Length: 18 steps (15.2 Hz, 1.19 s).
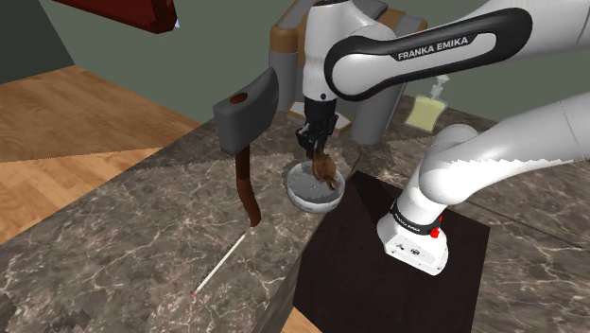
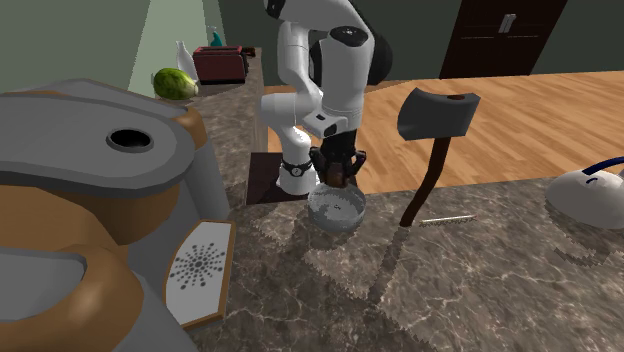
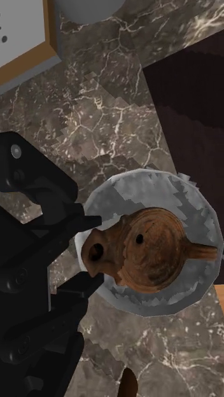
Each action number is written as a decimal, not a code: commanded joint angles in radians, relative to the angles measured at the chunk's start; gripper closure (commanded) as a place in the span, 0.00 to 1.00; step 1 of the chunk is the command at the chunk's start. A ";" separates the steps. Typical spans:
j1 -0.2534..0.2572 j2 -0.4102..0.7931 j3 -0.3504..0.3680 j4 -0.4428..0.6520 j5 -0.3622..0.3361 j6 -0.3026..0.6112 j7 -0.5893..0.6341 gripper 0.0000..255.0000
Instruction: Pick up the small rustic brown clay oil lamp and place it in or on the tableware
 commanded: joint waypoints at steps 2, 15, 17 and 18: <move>0.006 0.011 0.013 -0.028 0.011 0.040 0.007 1.00; 0.009 0.099 0.046 -0.126 0.033 0.224 0.007 1.00; 0.009 0.099 0.046 -0.126 0.033 0.224 0.007 1.00; 0.009 0.099 0.046 -0.126 0.033 0.224 0.007 1.00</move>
